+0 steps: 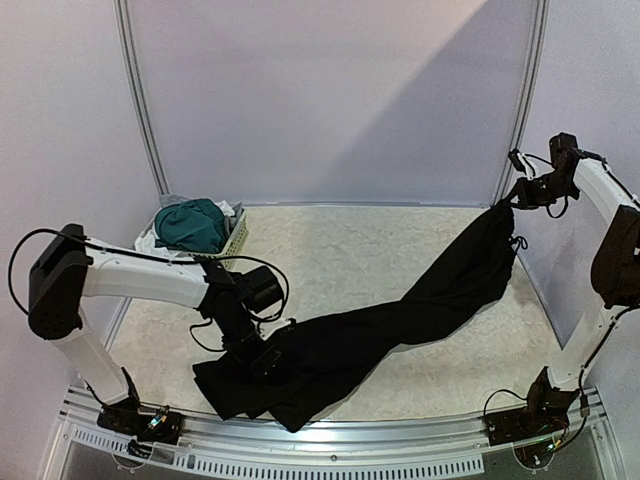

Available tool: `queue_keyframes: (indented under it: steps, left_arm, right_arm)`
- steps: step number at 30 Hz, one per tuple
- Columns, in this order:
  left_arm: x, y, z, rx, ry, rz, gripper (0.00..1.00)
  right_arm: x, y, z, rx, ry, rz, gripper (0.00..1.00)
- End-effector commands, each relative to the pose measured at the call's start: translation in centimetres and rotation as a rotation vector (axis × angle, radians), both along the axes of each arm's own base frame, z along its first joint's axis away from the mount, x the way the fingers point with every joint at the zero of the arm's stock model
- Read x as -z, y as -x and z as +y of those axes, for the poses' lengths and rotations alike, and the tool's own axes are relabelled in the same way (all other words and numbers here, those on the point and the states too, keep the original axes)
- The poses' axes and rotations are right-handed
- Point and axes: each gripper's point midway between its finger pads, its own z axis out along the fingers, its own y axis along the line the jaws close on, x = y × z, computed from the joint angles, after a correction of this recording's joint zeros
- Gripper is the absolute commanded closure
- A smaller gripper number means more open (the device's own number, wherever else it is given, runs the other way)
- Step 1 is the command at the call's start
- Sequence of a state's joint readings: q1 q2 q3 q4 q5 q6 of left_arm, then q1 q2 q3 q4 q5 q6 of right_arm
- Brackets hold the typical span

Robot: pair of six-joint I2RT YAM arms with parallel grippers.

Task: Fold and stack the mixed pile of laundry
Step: Adjust the crumpled trousers at the center of the board.

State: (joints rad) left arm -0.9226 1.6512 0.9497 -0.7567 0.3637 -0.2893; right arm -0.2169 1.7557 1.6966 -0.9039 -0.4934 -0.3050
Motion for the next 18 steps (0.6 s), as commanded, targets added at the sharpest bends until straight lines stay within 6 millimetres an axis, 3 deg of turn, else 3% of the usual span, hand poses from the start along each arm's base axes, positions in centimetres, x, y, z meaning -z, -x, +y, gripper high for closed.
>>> queue_keyframes:
  steps: [1, 2, 3, 5, 7, 9, 11, 13, 15, 16, 18]
  left_arm:
    - [-0.9, -2.5, -0.5, 0.050, -0.078, -0.120, 0.75]
    - [-1.5, -3.4, -0.7, 0.063, -0.086, -0.161, 0.96]
    - [-2.6, -4.8, -1.1, 0.071, -0.090, -0.220, 1.00]
    - [-5.2, -7.7, -1.8, 0.075, -0.083, -0.332, 1.00]
    - [-9.0, -11.9, -2.1, 0.072, -0.103, -0.484, 1.00]
    - [-14.0, -16.0, -2.5, 0.034, -0.079, -0.610, 1.00]
    - [-19.4, -18.6, -3.2, -0.002, -0.008, -0.700, 1.00]
    - [-23.5, -18.7, -3.8, 0.001, 0.058, -0.721, 1.00]
    - [-23.4, -16.7, -4.1, 0.026, 0.085, -0.616, 1.00]
    - [-22.2, -15.2, -4.2, 0.036, 0.084, -0.542, 0.89]
    - [-18.9, -12.8, -3.7, 0.041, 0.037, -0.490, 0.55]
  right_arm:
    - [-0.7, -0.6, 0.1, 0.001, -0.022, -0.020, 1.00]
    - [-0.7, -0.7, 0.1, 0.002, -0.022, -0.022, 1.00]
    - [-0.9, -0.9, 0.0, 0.006, -0.023, -0.031, 1.00]
    - [-1.2, -1.7, 0.0, 0.019, -0.037, -0.041, 1.00]
    - [-2.1, -2.9, -0.1, 0.030, -0.062, -0.054, 1.00]
    - [-2.4, -4.4, -0.2, 0.047, -0.095, -0.050, 1.00]
    - [-3.5, -5.6, -0.4, 0.063, -0.113, -0.065, 1.00]
    - [-5.0, -6.2, -0.5, 0.075, -0.125, -0.087, 1.00]
    - [-6.1, -6.2, -0.5, 0.075, -0.123, -0.109, 1.00]
    - [-6.5, -6.0, -0.5, 0.076, -0.121, -0.114, 1.00]
    - [-7.0, -5.5, -0.4, 0.075, -0.115, -0.128, 1.00]
